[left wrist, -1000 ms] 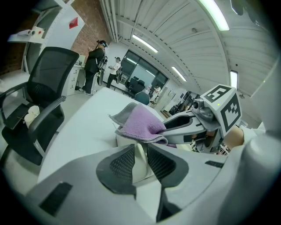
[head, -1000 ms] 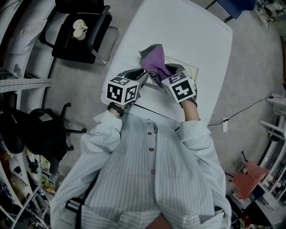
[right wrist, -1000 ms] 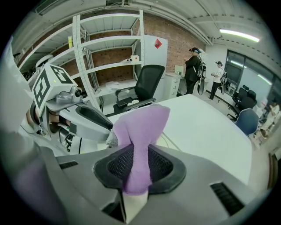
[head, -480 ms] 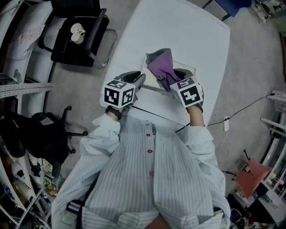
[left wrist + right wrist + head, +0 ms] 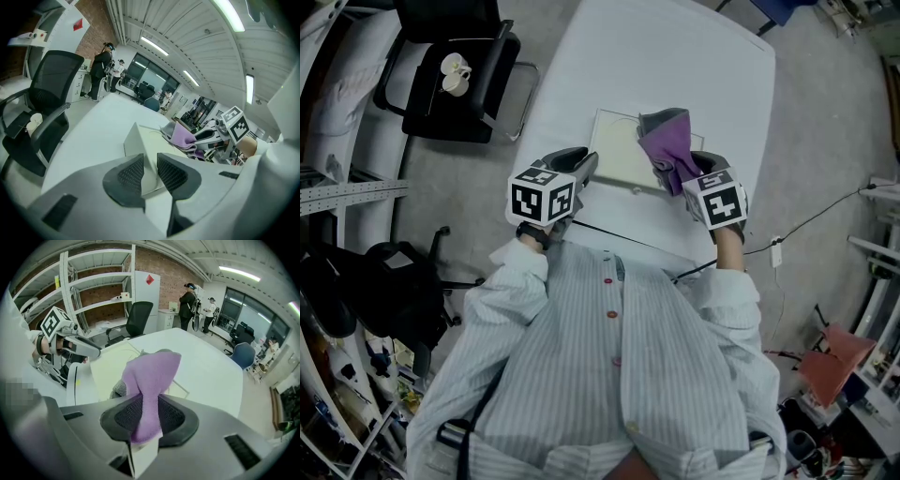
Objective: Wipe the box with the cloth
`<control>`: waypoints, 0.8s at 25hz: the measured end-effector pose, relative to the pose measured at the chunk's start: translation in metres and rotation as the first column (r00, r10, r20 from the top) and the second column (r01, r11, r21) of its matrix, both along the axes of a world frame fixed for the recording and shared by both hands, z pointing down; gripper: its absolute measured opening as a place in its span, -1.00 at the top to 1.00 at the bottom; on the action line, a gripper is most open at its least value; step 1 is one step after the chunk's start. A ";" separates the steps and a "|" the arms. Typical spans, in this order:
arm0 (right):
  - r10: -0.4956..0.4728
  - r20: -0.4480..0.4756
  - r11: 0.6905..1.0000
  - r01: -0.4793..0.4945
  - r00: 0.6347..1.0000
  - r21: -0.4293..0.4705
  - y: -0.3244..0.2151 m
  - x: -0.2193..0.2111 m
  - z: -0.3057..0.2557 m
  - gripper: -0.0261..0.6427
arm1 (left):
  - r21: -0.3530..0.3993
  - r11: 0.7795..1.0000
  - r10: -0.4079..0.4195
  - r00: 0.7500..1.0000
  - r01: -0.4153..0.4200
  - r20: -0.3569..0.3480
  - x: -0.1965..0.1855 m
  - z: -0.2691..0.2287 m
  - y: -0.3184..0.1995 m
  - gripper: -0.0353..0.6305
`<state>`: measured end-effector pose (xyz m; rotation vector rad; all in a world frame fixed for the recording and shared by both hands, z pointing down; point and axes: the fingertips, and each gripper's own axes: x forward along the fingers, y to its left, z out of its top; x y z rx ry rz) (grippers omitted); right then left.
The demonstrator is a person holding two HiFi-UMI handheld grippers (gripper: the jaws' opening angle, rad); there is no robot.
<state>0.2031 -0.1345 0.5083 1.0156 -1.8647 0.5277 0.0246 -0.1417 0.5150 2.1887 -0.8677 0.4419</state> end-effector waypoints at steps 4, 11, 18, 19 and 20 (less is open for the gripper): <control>0.023 -0.001 1.000 -0.023 1.000 -0.004 0.004 0.012 -0.004 0.64 | 0.000 1.000 -0.001 1.000 0.001 -0.005 0.001 0.000 0.000 0.67; 0.018 0.012 1.000 -0.018 1.000 0.009 0.007 0.004 -0.010 0.64 | -0.002 1.000 -0.007 1.000 0.007 -0.017 0.000 -0.001 0.000 0.67; -0.042 0.254 0.999 0.032 0.966 0.044 0.016 -0.068 -0.051 0.64 | -0.017 1.000 -0.013 0.999 0.013 -0.047 -0.005 -0.005 0.002 0.67; -0.054 0.281 0.998 0.043 0.958 0.045 0.016 -0.081 -0.052 0.64 | -0.016 1.000 -0.011 0.999 0.010 -0.048 -0.005 -0.005 0.003 0.67; -0.067 0.299 0.998 0.057 0.952 0.040 0.015 -0.094 -0.050 0.64 | -0.016 1.000 -0.008 0.999 0.007 -0.046 -0.006 -0.005 0.005 0.67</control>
